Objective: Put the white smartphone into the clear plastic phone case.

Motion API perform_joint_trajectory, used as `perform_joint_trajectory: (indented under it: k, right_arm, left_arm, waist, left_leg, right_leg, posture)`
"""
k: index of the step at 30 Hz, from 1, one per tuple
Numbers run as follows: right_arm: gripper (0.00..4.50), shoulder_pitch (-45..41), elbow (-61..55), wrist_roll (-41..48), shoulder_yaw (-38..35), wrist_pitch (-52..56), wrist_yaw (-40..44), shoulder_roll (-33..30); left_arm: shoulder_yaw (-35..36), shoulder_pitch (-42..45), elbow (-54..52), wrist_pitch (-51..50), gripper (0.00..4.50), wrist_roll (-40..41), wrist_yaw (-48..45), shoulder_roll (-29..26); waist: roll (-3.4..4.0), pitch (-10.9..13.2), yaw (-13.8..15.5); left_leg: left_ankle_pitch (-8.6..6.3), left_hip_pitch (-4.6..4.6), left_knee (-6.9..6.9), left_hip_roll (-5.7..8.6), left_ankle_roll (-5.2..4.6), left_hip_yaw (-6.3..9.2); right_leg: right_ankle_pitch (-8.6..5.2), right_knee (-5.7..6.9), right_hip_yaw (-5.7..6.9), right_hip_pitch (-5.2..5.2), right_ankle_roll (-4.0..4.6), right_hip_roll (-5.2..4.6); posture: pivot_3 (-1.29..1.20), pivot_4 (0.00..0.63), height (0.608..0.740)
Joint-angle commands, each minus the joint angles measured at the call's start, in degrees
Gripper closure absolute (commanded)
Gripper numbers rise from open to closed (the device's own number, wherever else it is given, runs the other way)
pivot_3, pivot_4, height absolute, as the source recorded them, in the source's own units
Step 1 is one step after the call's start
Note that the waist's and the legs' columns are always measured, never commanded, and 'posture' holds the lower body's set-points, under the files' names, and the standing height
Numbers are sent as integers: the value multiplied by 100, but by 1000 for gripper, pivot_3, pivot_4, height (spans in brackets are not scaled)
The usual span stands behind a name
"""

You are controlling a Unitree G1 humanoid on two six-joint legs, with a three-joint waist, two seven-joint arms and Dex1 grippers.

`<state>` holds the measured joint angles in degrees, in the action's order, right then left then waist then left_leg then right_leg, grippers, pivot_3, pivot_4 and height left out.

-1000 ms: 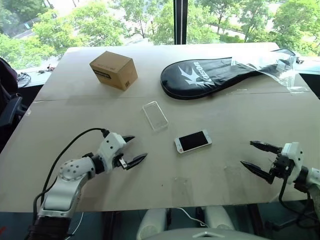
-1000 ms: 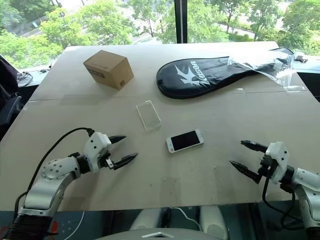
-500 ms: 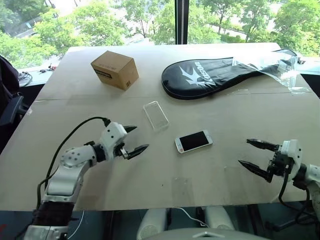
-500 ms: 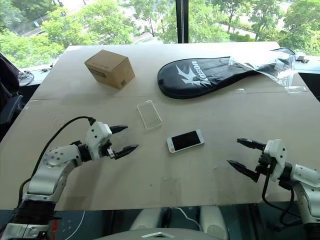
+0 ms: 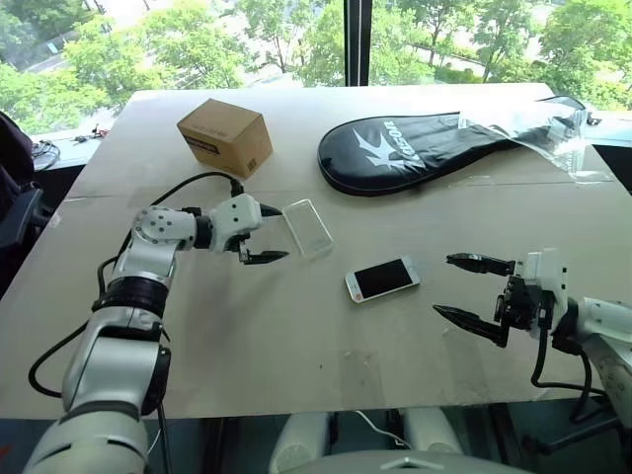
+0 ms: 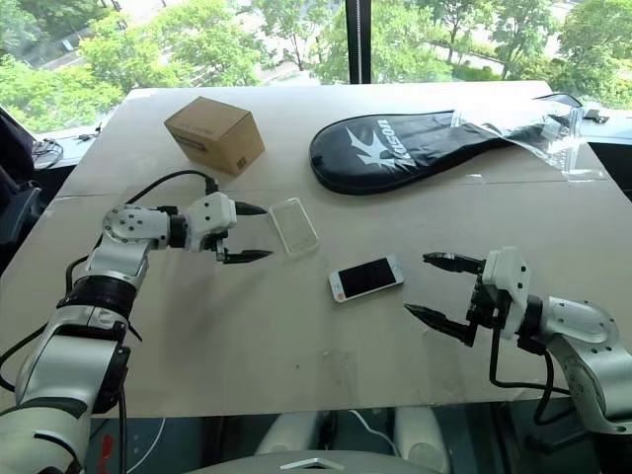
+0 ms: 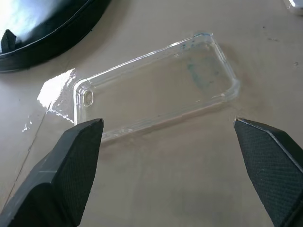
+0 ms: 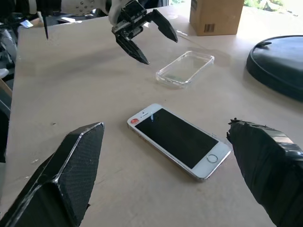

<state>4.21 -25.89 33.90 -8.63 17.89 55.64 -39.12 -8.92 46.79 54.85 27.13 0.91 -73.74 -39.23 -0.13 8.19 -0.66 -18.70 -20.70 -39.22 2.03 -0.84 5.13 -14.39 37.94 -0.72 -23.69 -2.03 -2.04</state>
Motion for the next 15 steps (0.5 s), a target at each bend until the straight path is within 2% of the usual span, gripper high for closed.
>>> perform_joint_trajectory:
  k: [1, 5, 15]
  right_arm:
    - [0, 12, -410, 267, -284, 230, -296, -26]
    - [0, 142, -599, 310, -393, 447, -456, -118]
    - [0, 101, -765, 522, -523, 471, -786, 34]
  left_arm:
    - [-72, 332, 630, 633, 22, -264, -78, 71]
    - [-341, 696, 1164, 1207, 22, -729, -66, 200]
    - [-378, 1098, 1694, 1463, 22, -1093, 40, 505]
  waist:
    - [-7, 4, -11]
    - [-16, 7, -4]
    - [-18, 4, 46]
  left_leg:
    - [0, -1, 0, 0, 0, 0]
    - [0, -1, -1, -2, 0, 2]
    - [0, 0, -13, 3, -2, 7]
  right_leg:
    - [0, 0, 0, -2, 0, 0]
    - [0, 5, 3, -2, 0, 2]
    - [0, 9, 11, 5, -2, 2]
  posture:
    - [0, 150, 740]
    - [0, 150, 740]
    - [0, 150, 740]
